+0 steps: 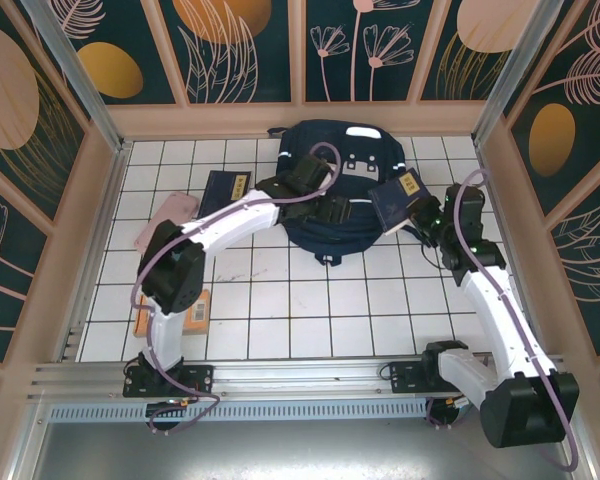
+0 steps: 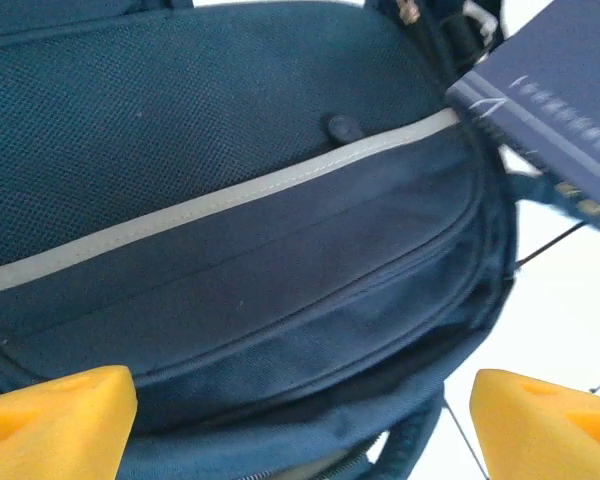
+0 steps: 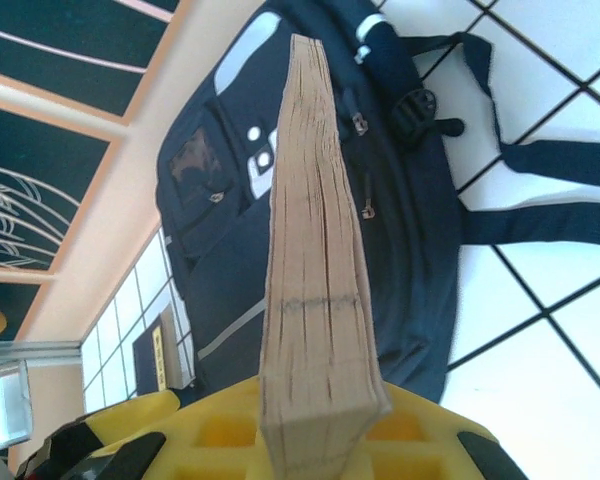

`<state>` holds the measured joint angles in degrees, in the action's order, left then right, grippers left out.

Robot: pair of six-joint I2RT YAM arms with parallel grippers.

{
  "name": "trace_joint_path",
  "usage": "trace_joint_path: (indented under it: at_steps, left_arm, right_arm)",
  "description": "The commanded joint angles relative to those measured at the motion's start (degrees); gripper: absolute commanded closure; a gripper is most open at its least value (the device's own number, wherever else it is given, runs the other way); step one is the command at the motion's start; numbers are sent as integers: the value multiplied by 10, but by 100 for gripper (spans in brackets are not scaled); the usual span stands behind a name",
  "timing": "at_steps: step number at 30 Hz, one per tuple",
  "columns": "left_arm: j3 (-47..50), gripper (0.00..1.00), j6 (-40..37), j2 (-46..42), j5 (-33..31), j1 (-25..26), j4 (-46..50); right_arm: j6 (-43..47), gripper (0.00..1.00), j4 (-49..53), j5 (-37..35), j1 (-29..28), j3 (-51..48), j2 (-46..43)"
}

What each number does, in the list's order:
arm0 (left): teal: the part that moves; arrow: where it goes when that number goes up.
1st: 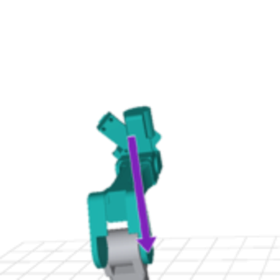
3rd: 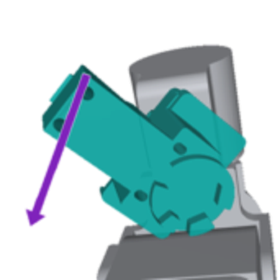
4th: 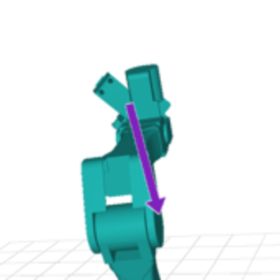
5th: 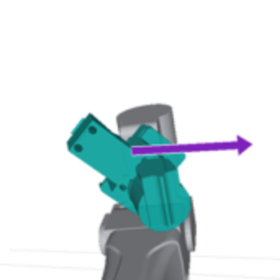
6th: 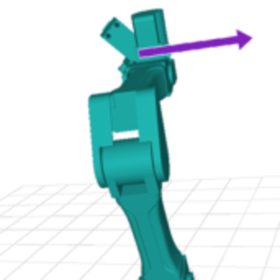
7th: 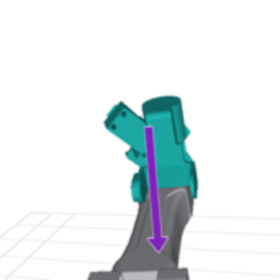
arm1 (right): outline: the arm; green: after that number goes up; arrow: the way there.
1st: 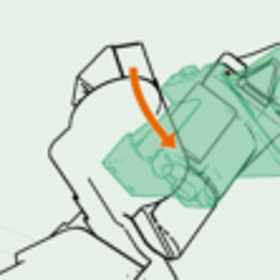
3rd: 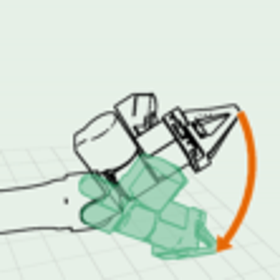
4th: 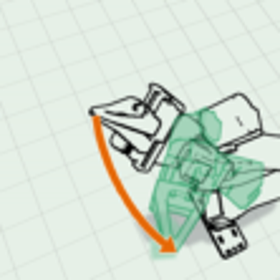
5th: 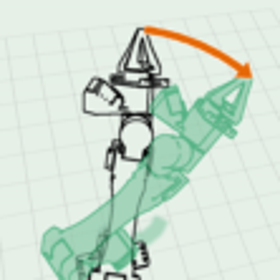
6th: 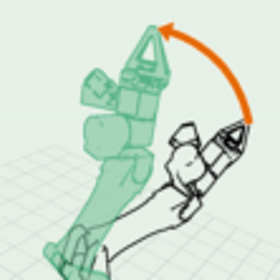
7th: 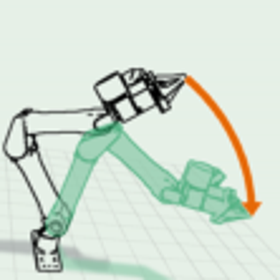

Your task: Pack the student bag

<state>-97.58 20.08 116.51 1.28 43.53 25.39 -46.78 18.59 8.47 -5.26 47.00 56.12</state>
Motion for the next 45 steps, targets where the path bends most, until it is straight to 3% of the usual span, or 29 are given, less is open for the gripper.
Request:
trace_joint_path:
  at_steps: [1, 9, 14, 23, 29, 35, 42, 45]
  left_arm:
    - [-57, 13, -133, 41, -57, 6, 85]
    - [-141, 16, -213, 121, -105, 6, 137]
    - [-217, 18, -227, 178, -41, 4, 190]
    - [-259, 16, -253, 208, -13, -3, 197]
    - [-271, 32, -262, 225, -115, -5, 185]
    - [-278, 44, -291, 223, -70, -4, 177]
    - [-278, 30, -356, 234, -22, -5, 217]
    - [-275, 34, -362, 236, -41, -5, 212]
  right_arm:
    - [12, 94, 2, 35, 21, -14, -18]
    - [7, 94, -4, 54, 29, -29, -19]
    - [0, 94, -7, 59, 30, -32, -19]
    - [-2, 94, -1, 65, 29, -28, -23]
    - [-6, 93, -3, 67, 28, -26, -22]
    - [-9, 94, -1, 62, 28, -22, -23]
    - [-7, 93, 7, 59, 27, -18, -25]
    - [-8, 93, 8, 59, 28, -18, -26]
